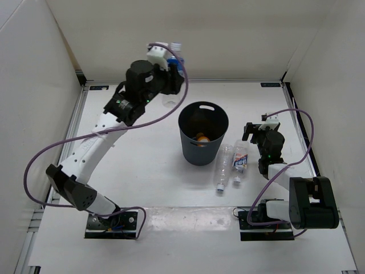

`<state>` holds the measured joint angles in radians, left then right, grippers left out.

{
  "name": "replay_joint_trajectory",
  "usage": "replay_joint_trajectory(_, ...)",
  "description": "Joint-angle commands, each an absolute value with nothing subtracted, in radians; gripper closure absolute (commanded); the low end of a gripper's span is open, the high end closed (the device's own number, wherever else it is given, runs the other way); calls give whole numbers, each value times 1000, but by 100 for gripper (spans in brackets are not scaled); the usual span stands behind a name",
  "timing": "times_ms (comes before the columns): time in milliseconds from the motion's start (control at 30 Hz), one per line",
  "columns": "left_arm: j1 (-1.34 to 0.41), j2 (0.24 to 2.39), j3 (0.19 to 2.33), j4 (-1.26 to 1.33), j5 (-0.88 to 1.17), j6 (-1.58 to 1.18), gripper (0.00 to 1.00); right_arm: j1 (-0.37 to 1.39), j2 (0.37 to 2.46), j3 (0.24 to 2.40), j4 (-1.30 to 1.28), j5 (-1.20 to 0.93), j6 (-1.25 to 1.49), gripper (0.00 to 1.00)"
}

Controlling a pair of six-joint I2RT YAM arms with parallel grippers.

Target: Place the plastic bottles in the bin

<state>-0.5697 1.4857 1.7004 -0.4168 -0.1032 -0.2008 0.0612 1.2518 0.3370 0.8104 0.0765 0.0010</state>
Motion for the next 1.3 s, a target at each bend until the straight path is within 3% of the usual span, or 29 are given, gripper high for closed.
replay_joint_trajectory(0, -640, 1508, 1691, -327, 12, -175, 65, 66, 1253, 354, 848, 92, 5, 10)
replay_joint_trajectory(300, -775, 1531, 1551, -212, 64, -170, 65, 64, 1253, 354, 850, 92, 3, 10)
replay_joint_trajectory(600, -818, 1568, 1497, -238, 75, -153, 55, 67, 1252, 353, 850, 94, 3, 10)
replay_joint_trajectory(633, -819, 1569, 1500, -235, 80, -149, 52, 69, 1252, 353, 850, 94, 5, 10)
replay_joint_trajectory(767, -824, 1565, 1520, -233, 46, -127, 0, 64, 1253, 353, 853, 95, 5, 10)
replay_joint_trajectory(1067, -805, 1453, 1534, -192, -170, -8, 0, 69, 1250, 353, 850, 95, 3, 10)
replay_joint_trajectory(1267, -671, 1368, 1493, -297, -300, 8, 0, 72, 1252, 351, 853, 100, 3, 10)
